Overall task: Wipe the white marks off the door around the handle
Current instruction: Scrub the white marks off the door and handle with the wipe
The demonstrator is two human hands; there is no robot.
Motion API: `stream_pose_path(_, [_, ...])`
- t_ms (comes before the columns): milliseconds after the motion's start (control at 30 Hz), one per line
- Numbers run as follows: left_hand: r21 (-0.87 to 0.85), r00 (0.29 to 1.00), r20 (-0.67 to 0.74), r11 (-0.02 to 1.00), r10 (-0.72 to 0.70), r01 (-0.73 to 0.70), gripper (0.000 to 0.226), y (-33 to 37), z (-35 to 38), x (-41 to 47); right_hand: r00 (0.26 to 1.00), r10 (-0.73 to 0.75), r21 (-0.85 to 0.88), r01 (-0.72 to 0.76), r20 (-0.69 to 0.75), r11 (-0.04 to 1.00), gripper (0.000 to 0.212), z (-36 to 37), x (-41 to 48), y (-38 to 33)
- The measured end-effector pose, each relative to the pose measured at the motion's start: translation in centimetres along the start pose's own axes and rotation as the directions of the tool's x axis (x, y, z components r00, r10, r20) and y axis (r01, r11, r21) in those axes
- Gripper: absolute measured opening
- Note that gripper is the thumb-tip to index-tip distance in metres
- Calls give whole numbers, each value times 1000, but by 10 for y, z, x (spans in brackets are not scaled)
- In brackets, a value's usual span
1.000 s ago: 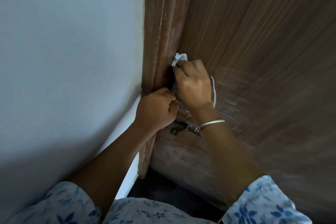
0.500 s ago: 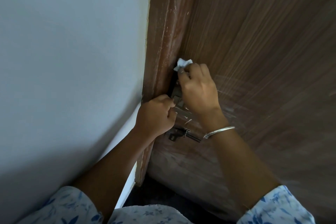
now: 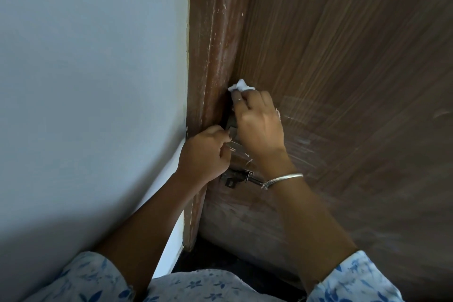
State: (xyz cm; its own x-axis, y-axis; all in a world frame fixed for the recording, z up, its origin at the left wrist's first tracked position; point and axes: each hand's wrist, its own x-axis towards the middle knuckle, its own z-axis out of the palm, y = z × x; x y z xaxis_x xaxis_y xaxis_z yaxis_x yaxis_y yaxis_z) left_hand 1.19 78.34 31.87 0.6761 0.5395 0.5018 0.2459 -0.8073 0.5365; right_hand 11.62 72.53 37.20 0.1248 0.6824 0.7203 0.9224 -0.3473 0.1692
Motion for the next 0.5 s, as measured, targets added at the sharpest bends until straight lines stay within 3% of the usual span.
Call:
stream_pose_path(133, [-2, 1000, 15, 1000, 9, -9, 22, 0, 0, 0, 1000, 13, -24, -13, 17, 1000, 26, 0, 6, -7])
stream_pose_path(233, [-20, 1000, 9, 1000, 12, -12, 27, -1, 0, -1, 993, 113, 22, -113, -26, 993, 11, -1, -4, 3])
stream_pose_path(367, [-54, 1000, -6, 998, 13, -13, 23, -1, 2, -2, 961, 257, 76, -251, -100, 965, 11, -4, -21, 17])
stream_pose_path(500, [-21, 1000, 3, 1000, 7, -7, 17, -1, 2, -2, 990, 110, 60, -105, -87, 993, 21, 4, -9, 4])
